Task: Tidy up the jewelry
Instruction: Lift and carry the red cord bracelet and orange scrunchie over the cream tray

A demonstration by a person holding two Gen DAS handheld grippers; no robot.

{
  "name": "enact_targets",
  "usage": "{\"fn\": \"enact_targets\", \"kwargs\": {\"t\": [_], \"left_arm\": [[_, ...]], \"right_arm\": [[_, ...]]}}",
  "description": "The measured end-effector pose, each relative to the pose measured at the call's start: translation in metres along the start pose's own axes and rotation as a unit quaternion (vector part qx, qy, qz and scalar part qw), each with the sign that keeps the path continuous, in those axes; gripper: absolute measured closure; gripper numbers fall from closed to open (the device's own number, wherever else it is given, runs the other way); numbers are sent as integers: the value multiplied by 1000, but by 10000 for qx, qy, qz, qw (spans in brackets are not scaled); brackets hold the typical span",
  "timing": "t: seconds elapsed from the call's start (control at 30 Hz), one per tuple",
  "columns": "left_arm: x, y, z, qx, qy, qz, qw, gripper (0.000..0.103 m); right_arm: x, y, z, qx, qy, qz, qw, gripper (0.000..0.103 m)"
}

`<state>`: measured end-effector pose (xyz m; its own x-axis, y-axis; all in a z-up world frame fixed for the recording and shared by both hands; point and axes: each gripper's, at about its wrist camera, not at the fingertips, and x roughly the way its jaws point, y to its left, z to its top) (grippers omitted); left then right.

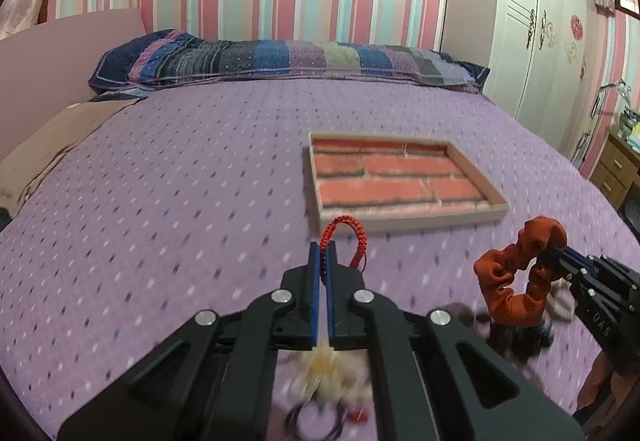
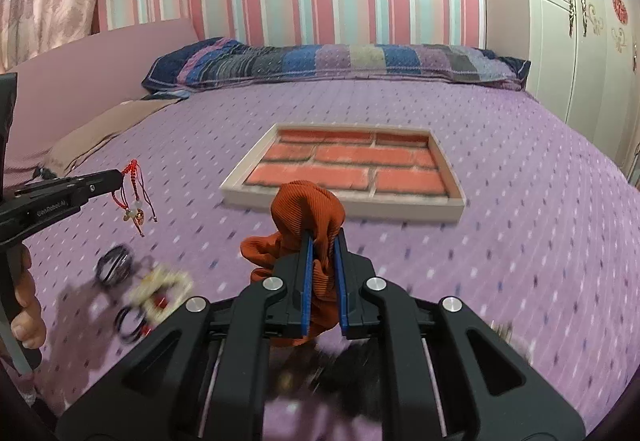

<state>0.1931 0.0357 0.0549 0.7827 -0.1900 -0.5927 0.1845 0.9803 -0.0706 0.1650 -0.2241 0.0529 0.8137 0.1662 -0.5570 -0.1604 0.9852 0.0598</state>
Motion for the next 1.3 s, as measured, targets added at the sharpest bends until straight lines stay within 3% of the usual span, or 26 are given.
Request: {"fn": "enact_targets", "kwargs": {"t": [0.33, 0.6, 0.7, 0.87, 1.3], "left_arm": [[116, -33, 90, -66, 245, -143, 9996, 100], [233, -52, 128, -18, 828, -3, 9966, 100], [277, -48, 135, -150, 1165, -60, 9931, 100], [317, -44, 136, -162, 1432, 96, 9895, 100], [355, -46, 136, 8, 1793, 333, 9832, 100]], "right_arm": [[99, -62, 84, -103, 39, -343, 9993, 92], [214, -110, 137, -29, 486, -528, 9974, 92], [250, -118, 144, -161, 695, -631, 9955, 92], [287, -126, 143, -188, 949, -766, 9924, 92], [328, -137, 135, -4, 1707, -965, 9806, 92]]}}
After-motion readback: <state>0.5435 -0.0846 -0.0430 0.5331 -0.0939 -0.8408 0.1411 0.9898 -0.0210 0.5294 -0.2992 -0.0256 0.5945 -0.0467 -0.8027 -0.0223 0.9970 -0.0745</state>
